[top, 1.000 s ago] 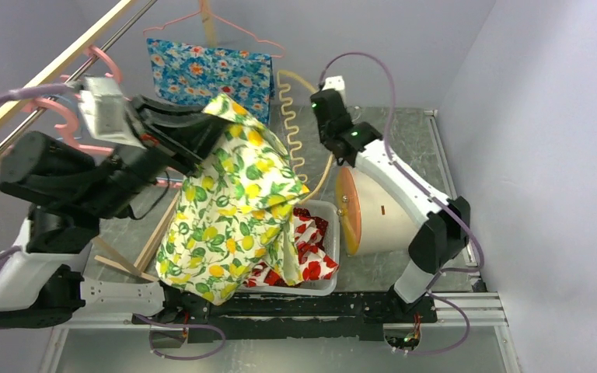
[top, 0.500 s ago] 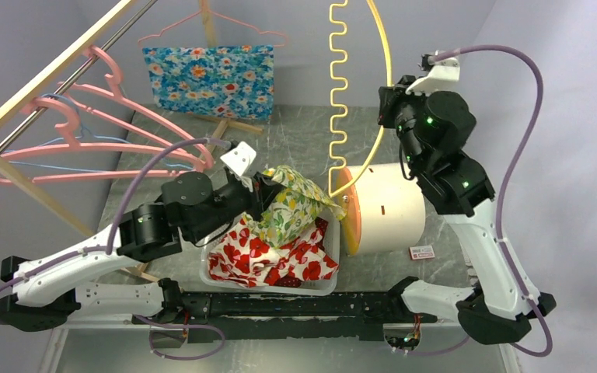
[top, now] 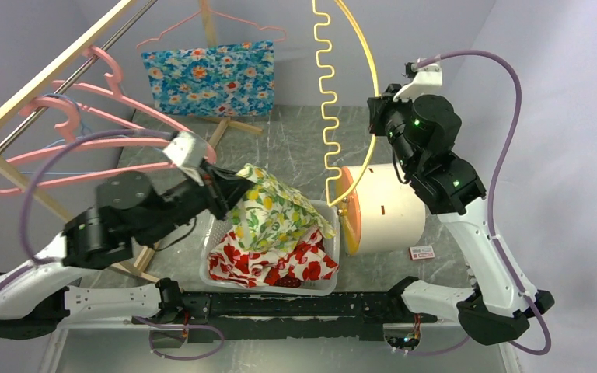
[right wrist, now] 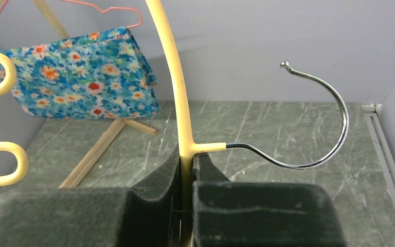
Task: Remove the skirt from the hanger
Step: Place the skirt in the bin.
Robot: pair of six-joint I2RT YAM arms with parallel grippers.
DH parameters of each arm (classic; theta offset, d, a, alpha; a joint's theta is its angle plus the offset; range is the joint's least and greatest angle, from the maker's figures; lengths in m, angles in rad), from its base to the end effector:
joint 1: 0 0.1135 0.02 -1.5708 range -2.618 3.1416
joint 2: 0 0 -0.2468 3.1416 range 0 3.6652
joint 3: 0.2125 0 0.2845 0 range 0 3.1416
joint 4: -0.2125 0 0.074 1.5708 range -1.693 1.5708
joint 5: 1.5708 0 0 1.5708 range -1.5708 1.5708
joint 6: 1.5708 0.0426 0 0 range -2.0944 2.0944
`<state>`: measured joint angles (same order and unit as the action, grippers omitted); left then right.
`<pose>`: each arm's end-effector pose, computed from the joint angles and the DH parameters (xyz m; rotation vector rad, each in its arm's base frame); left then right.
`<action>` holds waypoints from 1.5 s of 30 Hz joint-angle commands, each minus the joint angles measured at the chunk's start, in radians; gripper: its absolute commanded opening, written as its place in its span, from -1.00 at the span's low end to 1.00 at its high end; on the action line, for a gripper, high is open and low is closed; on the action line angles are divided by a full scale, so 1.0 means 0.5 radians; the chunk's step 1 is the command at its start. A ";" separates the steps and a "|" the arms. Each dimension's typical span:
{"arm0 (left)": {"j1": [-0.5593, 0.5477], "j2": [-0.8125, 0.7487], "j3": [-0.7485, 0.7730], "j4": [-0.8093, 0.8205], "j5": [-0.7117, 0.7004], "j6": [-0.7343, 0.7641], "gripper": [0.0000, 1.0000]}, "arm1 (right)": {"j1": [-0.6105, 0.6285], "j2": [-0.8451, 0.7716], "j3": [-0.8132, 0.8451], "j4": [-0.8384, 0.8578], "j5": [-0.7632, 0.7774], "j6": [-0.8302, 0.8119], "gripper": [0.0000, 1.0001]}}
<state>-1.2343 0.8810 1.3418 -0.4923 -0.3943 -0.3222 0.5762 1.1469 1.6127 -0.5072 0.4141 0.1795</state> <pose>0.0810 -0.1821 0.4777 0.4381 1.6150 -0.8839 0.2214 0.1234 0.5123 0.0009 1.6144 0.2512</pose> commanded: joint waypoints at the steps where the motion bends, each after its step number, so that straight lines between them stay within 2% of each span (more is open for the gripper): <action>1: -0.006 -0.098 0.151 -0.091 0.163 -0.154 -0.86 | 0.001 -0.045 -0.042 0.101 0.000 0.009 -1.00; 7: -0.006 -0.105 0.123 -0.177 0.091 -0.200 -0.86 | -0.002 -0.042 -0.079 0.120 -0.007 -0.005 -1.00; 11: -0.007 -0.035 -0.082 0.017 0.054 -0.187 -0.86 | 0.001 -0.056 -0.091 0.128 -0.068 0.020 -1.00; 14: -0.007 0.174 -0.122 0.056 0.033 -0.175 -0.86 | 0.000 -0.080 -0.089 0.111 -0.114 0.045 -1.00; 20: 0.016 0.685 -0.039 -0.012 -0.217 -0.135 -0.86 | 0.001 -0.189 -0.127 0.087 -0.142 0.070 -1.00; 23: 0.060 0.809 -0.137 -0.043 -0.298 -0.242 -0.86 | 0.001 -0.215 -0.112 0.043 -0.142 0.079 -1.00; 30: 0.063 0.750 -0.849 0.512 0.038 -0.496 -0.86 | 0.001 -0.224 -0.165 0.015 -0.176 0.080 -1.00; 34: 0.063 0.779 -1.055 0.592 0.143 -0.651 -0.86 | 0.001 -0.237 -0.251 0.075 -0.223 0.083 -1.00; 37: 0.063 0.864 -1.078 0.572 0.216 -0.694 -0.86 | 0.001 -0.214 -0.268 0.061 -0.252 0.094 -1.00; 38: 0.063 0.892 -1.059 0.547 0.225 -0.696 -0.81 | 0.001 -0.202 -0.263 0.047 -0.261 0.091 -1.00; 42: 0.063 0.931 -1.011 0.470 0.241 -0.680 -0.33 | 0.003 -0.226 -0.328 0.073 -0.244 0.052 -1.00; 44: 0.063 0.904 -0.953 0.425 0.253 -0.658 -0.22 | 0.001 -0.235 -0.342 0.069 -0.234 0.032 -1.00; 45: 0.063 0.876 -0.915 0.397 0.258 -0.644 -0.04 | 0.001 -0.238 -0.343 0.057 -0.235 0.016 -1.00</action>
<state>-1.2037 1.3411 0.8146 -0.2604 -0.3008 -0.6445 0.5762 1.0534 1.4464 -0.5144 0.2981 0.2043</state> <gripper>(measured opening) 0.376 0.050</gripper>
